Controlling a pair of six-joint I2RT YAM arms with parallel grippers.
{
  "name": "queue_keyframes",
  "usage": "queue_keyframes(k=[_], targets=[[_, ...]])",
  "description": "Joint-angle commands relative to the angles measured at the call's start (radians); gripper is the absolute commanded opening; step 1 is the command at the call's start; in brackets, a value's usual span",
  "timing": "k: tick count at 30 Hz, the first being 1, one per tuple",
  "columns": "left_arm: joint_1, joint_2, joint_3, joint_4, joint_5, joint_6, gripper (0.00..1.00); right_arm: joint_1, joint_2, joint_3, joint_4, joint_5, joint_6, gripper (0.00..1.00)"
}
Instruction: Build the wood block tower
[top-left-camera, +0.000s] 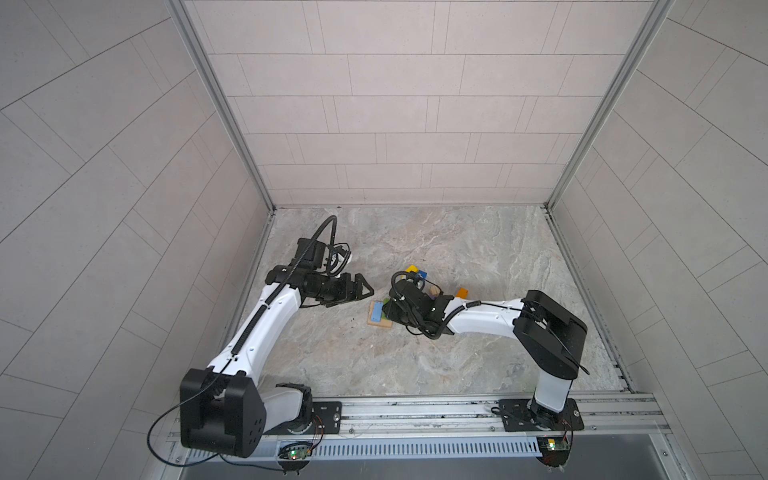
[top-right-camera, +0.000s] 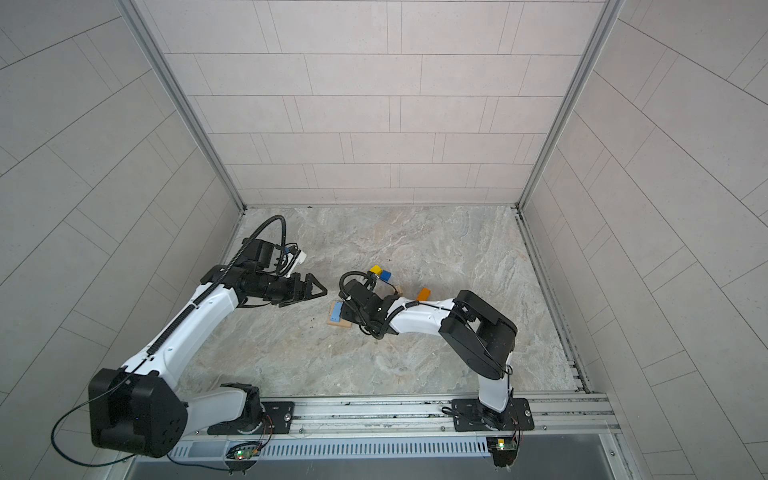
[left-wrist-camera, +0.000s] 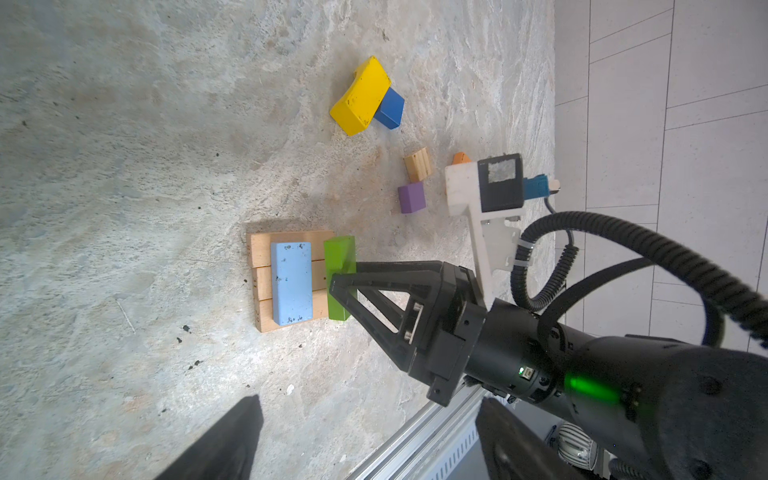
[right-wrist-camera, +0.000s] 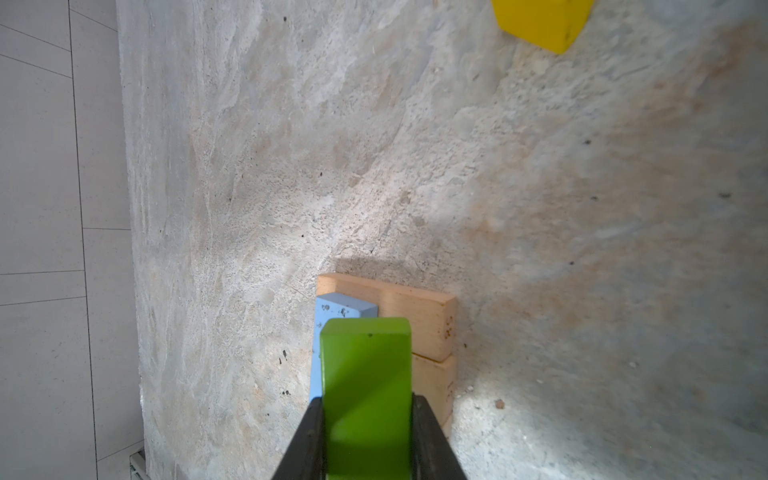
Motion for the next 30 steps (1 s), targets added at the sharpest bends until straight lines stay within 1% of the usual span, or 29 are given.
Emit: queue_keyframes(k=[1, 18, 27, 30], targets=[[0.005, -0.015, -0.013, 0.002, 0.018, 0.007, 0.88, 0.006, 0.018, -0.006, 0.005, 0.025, 0.035, 0.19], [0.007, -0.015, -0.014, 0.004, 0.019, 0.006, 0.88, 0.007, 0.023, -0.014, 0.004, 0.025, 0.036, 0.24], [0.006, -0.015, -0.013, 0.004, 0.019, 0.008, 0.88, 0.007, 0.026, -0.018, 0.005, 0.026, 0.036, 0.28], [0.007, -0.015, -0.013, 0.004, 0.020, 0.008, 0.88, 0.007, 0.026, -0.017, 0.005, 0.025, 0.035, 0.32]])
